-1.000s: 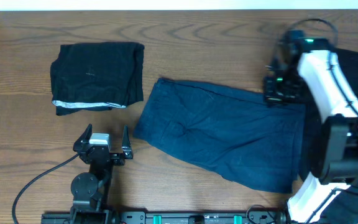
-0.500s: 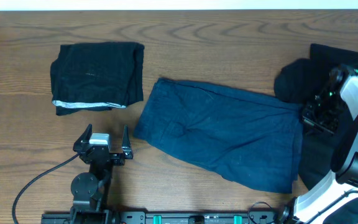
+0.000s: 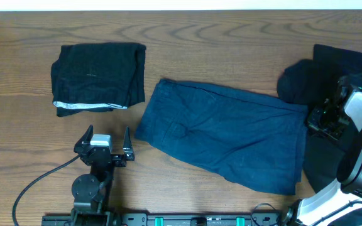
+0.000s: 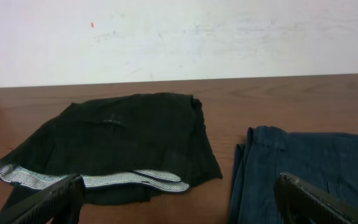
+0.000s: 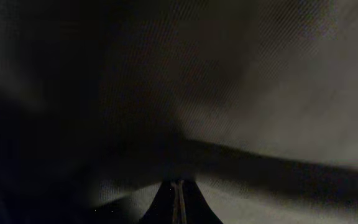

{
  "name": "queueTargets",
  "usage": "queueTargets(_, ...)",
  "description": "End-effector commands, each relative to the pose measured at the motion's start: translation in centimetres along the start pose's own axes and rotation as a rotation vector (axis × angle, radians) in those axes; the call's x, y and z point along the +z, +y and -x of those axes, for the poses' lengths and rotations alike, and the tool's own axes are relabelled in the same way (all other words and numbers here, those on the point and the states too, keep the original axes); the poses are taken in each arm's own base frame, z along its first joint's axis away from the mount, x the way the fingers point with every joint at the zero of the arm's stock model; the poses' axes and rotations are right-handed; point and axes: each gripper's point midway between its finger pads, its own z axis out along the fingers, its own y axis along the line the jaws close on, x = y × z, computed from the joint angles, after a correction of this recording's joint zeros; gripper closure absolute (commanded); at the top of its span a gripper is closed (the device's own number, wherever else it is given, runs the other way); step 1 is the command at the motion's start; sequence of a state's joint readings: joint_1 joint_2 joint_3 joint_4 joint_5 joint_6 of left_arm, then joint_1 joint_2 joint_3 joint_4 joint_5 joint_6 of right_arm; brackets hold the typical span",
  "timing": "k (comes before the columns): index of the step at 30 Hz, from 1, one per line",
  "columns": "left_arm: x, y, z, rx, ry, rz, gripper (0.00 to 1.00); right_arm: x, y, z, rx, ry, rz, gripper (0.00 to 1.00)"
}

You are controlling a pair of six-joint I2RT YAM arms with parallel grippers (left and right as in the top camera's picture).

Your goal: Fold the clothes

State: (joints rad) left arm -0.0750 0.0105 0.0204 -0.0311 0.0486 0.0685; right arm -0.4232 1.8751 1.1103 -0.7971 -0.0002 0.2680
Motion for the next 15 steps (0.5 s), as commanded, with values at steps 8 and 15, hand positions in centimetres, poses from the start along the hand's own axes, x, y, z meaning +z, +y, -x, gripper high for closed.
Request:
queueTargets(8,0.1,0.1,-1.7,0.011,0.053,0.007,0.02,1.8,-8.9,5.5,0.308,-0.186,-0.071,0.99)
queueTargets(15,0.1,0.1,-1.7,0.011,0.053,0.007,0.02,0.0,-7.6,9.0,0.323,-0.271,0.101,0.99)
